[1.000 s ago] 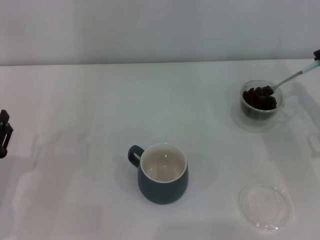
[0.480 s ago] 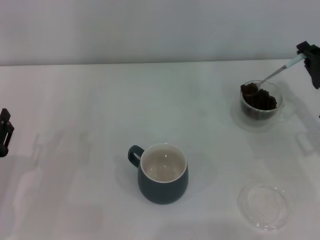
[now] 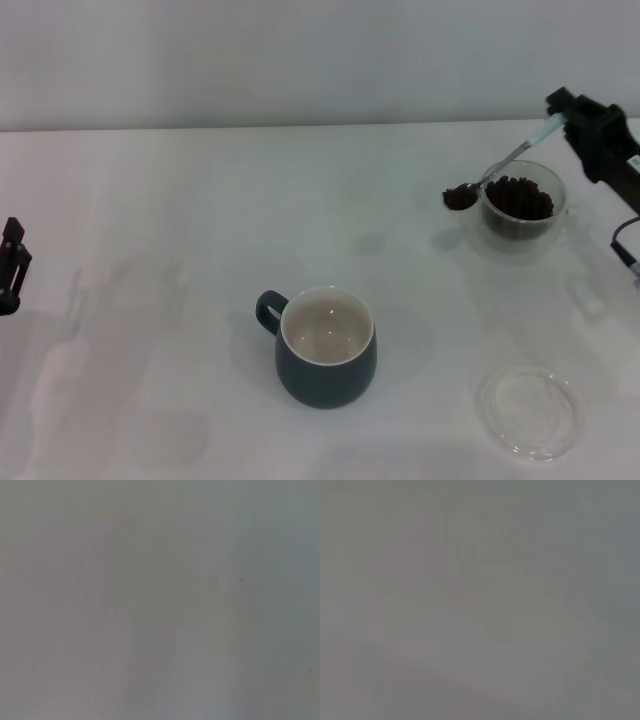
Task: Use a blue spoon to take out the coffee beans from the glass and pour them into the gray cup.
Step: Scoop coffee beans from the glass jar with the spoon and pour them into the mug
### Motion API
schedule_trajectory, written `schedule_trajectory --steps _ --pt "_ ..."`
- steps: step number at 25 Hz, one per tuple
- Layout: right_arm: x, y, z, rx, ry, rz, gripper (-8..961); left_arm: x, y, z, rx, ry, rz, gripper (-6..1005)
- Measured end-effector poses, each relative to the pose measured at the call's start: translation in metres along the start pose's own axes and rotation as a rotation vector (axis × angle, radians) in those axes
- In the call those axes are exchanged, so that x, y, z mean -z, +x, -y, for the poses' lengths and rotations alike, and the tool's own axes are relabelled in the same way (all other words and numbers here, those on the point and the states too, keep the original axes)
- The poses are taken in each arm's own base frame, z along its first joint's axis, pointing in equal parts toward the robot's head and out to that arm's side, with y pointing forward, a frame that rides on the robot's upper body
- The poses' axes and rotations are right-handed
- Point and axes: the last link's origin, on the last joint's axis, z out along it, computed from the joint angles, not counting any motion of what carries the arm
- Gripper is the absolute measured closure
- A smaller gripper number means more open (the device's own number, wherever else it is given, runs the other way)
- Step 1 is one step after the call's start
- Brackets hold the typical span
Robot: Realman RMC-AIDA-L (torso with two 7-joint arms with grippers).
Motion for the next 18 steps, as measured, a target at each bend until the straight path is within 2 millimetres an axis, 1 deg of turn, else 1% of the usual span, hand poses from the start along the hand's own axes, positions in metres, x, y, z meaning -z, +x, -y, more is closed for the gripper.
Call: schedule_trajectory --steps 10,12,18 --pt "0.0 0.032 -0.011 0.001 -0.074 -0.171 795 -0.002 0.001 -0.001 0.002 -0.001 -0.004 357" --pt "-0.002 0.043 -0.015 0.018 -0.089 -0.234 795 -0.002 0.0 -0.001 0.003 0.001 -0.002 357" --pt "-0.006 0.054 -0.021 0.046 -0.119 -0.309 795 0.0 -0.001 0.0 0.008 0.004 0.005 356"
